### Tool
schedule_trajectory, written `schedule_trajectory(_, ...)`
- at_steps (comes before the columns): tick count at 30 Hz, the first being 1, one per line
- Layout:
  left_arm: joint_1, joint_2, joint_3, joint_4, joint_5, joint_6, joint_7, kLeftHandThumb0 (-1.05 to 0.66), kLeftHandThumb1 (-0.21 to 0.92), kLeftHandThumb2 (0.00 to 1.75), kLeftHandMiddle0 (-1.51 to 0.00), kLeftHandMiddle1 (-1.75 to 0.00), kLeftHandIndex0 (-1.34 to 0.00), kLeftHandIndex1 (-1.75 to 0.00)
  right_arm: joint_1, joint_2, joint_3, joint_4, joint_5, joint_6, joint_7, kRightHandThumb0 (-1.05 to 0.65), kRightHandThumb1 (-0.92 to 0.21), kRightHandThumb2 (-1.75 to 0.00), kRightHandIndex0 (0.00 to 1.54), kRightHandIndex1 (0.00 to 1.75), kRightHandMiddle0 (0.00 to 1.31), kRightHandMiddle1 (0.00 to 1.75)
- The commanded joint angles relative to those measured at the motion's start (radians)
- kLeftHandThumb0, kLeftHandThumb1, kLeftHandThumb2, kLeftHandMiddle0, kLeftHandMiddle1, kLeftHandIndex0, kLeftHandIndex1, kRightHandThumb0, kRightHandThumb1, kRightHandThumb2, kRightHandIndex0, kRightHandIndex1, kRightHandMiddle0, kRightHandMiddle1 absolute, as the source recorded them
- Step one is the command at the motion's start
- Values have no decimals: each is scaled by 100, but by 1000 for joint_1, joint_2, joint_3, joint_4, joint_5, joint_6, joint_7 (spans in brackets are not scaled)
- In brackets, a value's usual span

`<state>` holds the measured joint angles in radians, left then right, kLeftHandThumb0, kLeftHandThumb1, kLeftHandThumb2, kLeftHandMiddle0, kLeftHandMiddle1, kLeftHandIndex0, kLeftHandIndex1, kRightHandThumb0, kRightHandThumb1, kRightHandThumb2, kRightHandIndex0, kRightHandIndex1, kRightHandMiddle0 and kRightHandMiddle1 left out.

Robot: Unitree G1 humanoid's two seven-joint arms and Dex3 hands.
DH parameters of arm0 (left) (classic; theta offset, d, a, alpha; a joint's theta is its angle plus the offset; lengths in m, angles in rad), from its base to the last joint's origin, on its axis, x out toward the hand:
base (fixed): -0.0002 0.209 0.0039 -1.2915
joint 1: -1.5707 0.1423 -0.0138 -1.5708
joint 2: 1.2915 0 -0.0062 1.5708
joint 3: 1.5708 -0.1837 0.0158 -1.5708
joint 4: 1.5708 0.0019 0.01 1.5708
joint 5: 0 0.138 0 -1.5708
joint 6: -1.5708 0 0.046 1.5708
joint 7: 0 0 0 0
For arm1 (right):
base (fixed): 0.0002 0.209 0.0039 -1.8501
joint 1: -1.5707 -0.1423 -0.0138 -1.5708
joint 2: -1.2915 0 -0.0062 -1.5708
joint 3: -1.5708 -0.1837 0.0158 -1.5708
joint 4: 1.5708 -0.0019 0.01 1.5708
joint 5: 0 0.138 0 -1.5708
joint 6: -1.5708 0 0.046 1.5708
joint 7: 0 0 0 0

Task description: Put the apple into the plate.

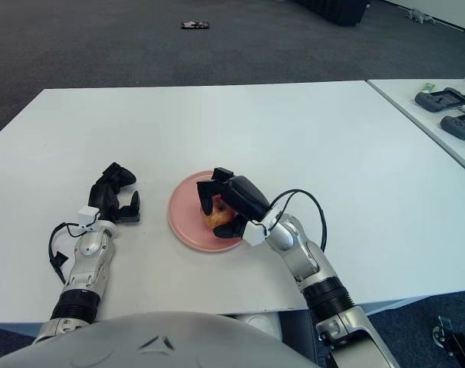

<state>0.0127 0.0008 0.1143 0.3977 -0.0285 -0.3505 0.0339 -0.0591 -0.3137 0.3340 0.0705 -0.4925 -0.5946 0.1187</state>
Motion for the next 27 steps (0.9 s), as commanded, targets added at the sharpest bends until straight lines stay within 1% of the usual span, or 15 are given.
schedule_trajectory(1,38,-1,-3,43,7,40,7,-1,-6,175,-92,-175,-67,-170,-6,3,-3,-5,-34,13,-25,-26,-26,-129,35,157,37,158)
schedule_trajectory(2,38,-1,-3,43,8,42,7,-1,-6,175,-92,-175,-67,-170,-6,3,-2,-5,-38,13,-27,-37,-25,-127,22,146,24,156)
schedule_trajectory(3,38,0,-3,43,9,45,7,-1,-6,175,-92,-175,-67,-171,-8,1,1,-2,-44,12,-26,-44,-26,-124,18,135,19,151)
schedule_trajectory(4,37,1,-3,44,10,47,8,-1,-6,175,-92,-175,-66,-171,-10,-3,6,1,-53,11,-23,-54,-30,-119,11,115,12,141)
schedule_trajectory(5,37,2,-3,44,10,49,8,-1,-6,175,-91,-175,-66,-171,-11,-6,9,3,-59,10,-22,-59,-33,-115,9,101,10,132)
schedule_trajectory(6,37,2,-3,45,11,50,8,-1,-6,175,-91,-175,-66,-172,-12,-8,10,4,-63,10,-21,-68,-40,-108,6,79,6,119)
schedule_trajectory(8,36,3,-3,47,12,50,9,-1,-6,175,-91,-175,-65,-172,-13,-10,12,5,-78,8,-30,-75,-46,-101,3,57,3,105)
schedule_trajectory(10,37,4,-3,51,13,48,9,-1,-5,175,-91,-175,-65,-173,-13,-11,11,7,-95,3,-47,-84,-53,-93,1,25,1,78)
schedule_trajectory(11,36,5,-3,53,13,47,9,-1,-5,175,-91,-175,-65,-173,-13,-11,10,8,-102,0,-55,-89,-57,-88,1,16,1,63)
schedule_trajectory(12,36,5,-2,55,13,47,9,-1,-5,175,-91,-175,-64,-173,-14,-10,9,10,-106,-3,-63,-91,-58,-87,1,13,1,57)
schedule_trajectory(14,35,6,-2,56,12,47,9,-1,-5,175,-91,-175,-64,-174,-16,-9,8,12,-111,-7,-73,-97,-63,-80,0,5,0,35)
schedule_trajectory(15,35,6,-2,57,12,47,8,-1,-5,175,-91,-175,-64,-174,-16,-8,8,14,-112,-12,-82,-98,-64,-79,0,4,0,32)
schedule_trajectory(17,33,7,0,61,6,46,3,-1,-5,175,-91,-175,-64,-173,-13,-1,3,9,-102,-23,-101,-102,-69,-72,0,2,0,14)
schedule_trajectory(20,31,6,3,66,-2,47,-3,-1,-5,175,-91,-175,-65,-173,-5,7,-1,-2,-79,-26,-107,-104,-75,-64,0,0,0,5)
schedule_trajectory(27,27,-2,12,69,-22,55,-4,-1,-6,175,-92,-175,-65,-172,5,22,-6,-7,-19,-49,-112,-105,-86,-51,0,0,0,0)
